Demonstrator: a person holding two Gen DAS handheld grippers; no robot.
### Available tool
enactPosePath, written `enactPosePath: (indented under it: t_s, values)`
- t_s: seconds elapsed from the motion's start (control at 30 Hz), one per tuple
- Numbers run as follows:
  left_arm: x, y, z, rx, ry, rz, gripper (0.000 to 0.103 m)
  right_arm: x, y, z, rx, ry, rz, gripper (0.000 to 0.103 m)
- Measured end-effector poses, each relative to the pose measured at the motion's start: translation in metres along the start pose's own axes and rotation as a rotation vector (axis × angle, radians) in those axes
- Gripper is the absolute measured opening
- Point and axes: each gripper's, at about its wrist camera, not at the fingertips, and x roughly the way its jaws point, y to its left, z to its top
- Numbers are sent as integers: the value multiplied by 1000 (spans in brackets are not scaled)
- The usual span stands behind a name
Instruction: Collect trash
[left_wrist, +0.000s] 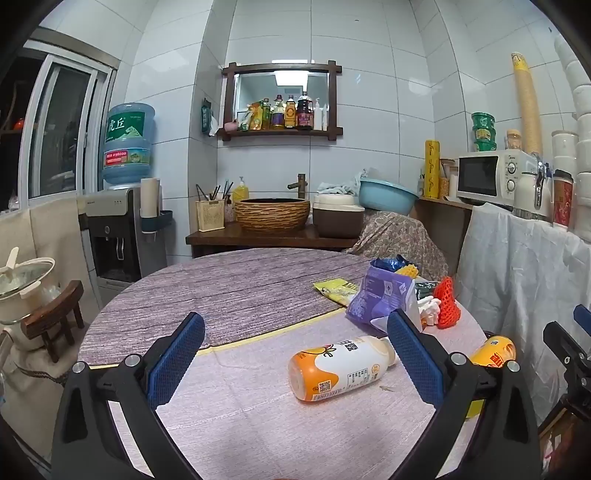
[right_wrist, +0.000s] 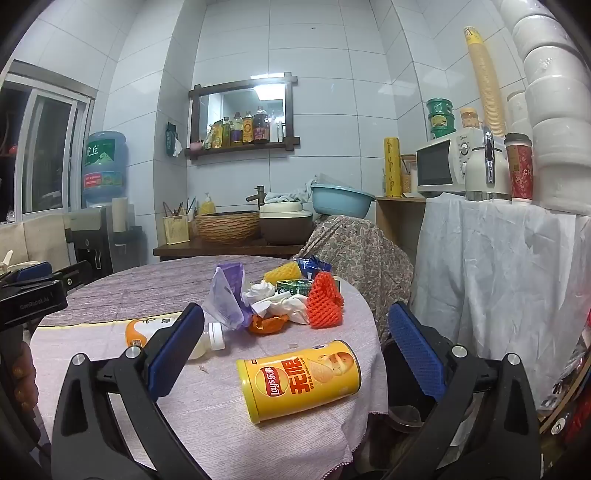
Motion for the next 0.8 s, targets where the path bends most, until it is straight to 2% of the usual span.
enactPosePath:
  t_s: [0.57,0.8]
  values:
    - [8,0,5,7,8,5,98,0,0,-3,3,0,-5,98]
    - [-1,4,-5,18,0,11,98,4,-2,1,6,11,-3,98]
